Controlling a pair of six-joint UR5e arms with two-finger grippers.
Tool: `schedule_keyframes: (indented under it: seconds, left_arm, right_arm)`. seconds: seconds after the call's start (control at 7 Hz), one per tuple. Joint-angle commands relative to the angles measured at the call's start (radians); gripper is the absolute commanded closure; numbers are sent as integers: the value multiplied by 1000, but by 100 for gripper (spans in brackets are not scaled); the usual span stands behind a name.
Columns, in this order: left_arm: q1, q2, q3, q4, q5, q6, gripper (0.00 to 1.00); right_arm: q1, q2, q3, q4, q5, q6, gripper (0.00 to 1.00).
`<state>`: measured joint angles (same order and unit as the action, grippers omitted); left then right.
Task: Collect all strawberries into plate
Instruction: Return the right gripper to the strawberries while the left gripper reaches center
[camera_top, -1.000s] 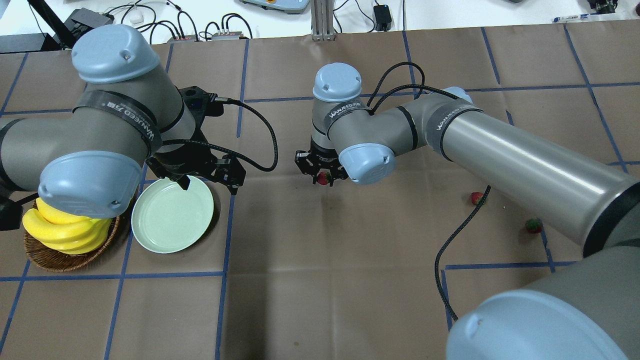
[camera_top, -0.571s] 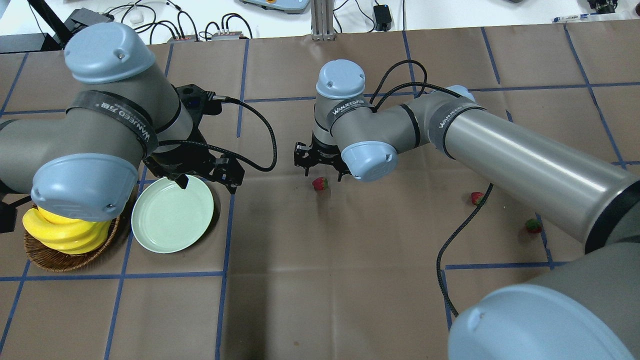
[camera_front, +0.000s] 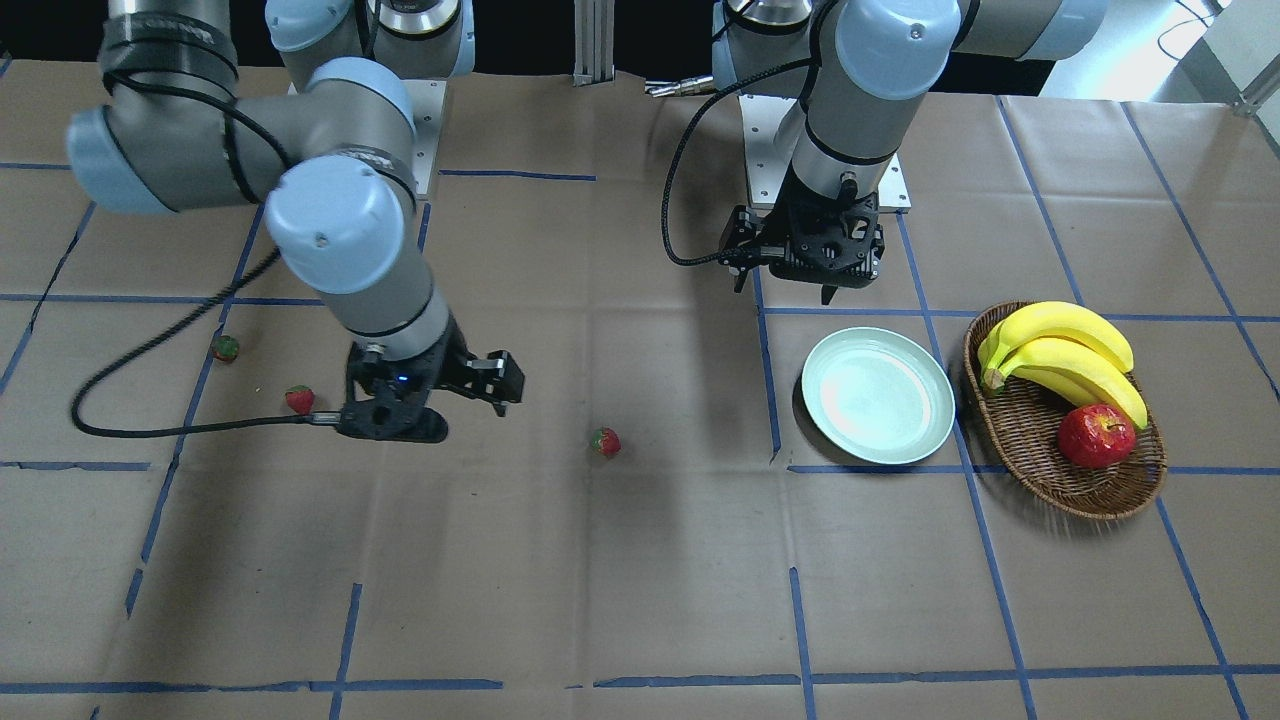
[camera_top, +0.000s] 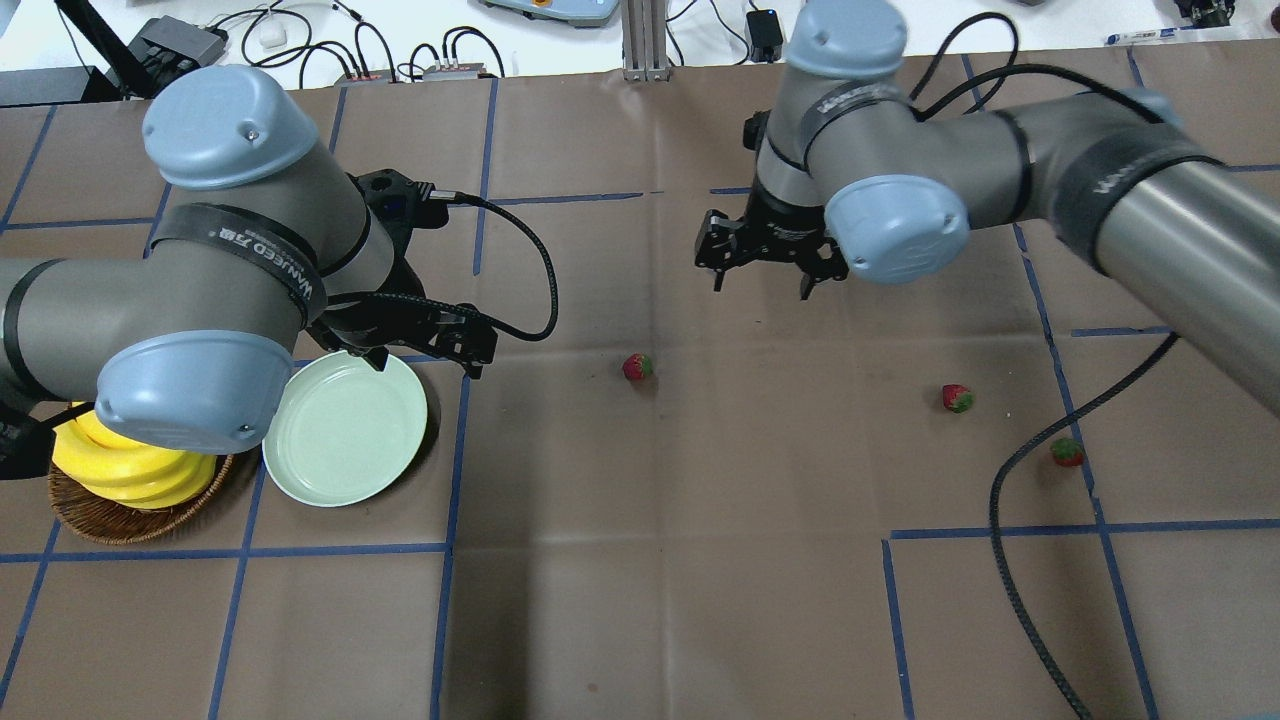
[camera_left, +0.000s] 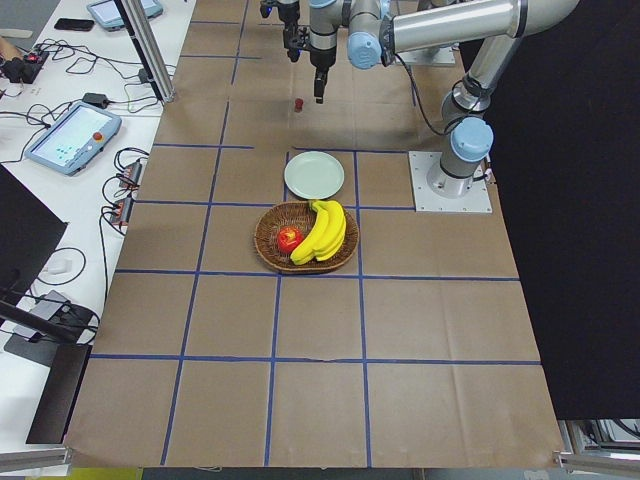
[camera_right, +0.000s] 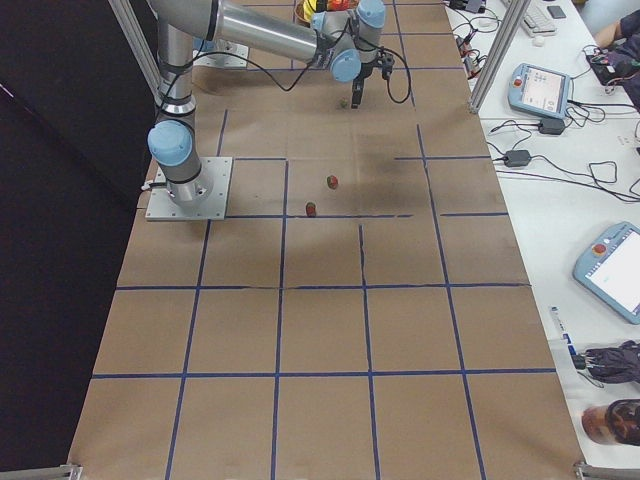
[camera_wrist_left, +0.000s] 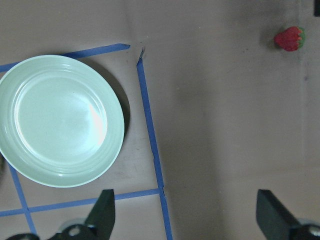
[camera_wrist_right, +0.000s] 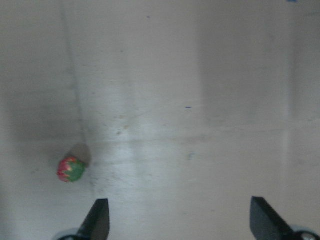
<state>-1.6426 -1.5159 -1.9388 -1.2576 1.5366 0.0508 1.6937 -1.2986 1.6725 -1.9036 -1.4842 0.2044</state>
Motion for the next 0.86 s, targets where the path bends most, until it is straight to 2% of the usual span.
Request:
schedule_keyframes:
  seconds: [0.0, 0.14, 0.29, 0.43, 0.57, 0.71]
  left_arm:
    - [-3, -61, -43, 123, -117, -172, 0]
    - [-22, -132, -39, 265, -125, -231, 0]
    - [-81, -195, -32, 330, -125, -235, 0]
    - [-147, -263, -20, 439, -122, -241, 0]
    - [-175, -320, -8, 455, -119, -241, 0]
    - [-196, -354, -3, 458, -116, -229, 1]
  right_arm:
    - [-130, -71, 10, 112, -61, -198, 0]
    - [-181, -82, 56, 95, -82, -303, 0]
    - [-256, -106, 119, 71, -109, -400, 0]
    - [-340, -120, 197, -21, -116, -516, 0]
    - [-383, -119, 316, -137, -111, -558, 0]
    - [-384, -117, 440, -301, -114, -545, 0]
